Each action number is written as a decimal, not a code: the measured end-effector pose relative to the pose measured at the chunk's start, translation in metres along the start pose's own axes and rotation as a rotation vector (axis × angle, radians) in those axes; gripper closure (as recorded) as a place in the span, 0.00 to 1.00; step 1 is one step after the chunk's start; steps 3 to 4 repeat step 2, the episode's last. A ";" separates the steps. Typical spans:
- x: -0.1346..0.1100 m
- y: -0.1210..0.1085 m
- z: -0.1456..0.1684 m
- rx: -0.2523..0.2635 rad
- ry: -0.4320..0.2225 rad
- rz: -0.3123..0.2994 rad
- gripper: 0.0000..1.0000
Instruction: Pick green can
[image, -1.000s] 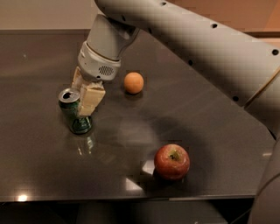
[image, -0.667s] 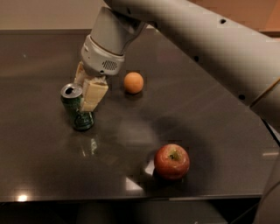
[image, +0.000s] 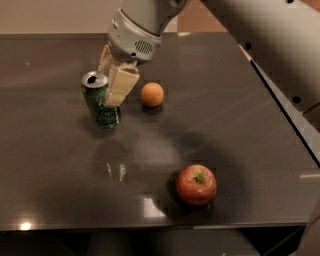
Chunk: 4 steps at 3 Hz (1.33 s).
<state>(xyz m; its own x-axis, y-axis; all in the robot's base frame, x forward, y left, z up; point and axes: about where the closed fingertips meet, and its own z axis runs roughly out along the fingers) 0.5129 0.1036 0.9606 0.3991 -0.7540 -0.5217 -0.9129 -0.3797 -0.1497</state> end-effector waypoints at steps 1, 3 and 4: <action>-0.011 -0.001 -0.055 0.058 -0.029 -0.021 1.00; -0.011 -0.001 -0.055 0.060 -0.030 -0.021 1.00; -0.011 -0.001 -0.055 0.060 -0.030 -0.021 1.00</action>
Offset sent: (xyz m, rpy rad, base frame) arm -0.0068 -0.0467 0.0724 0.0397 -0.0325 0.0128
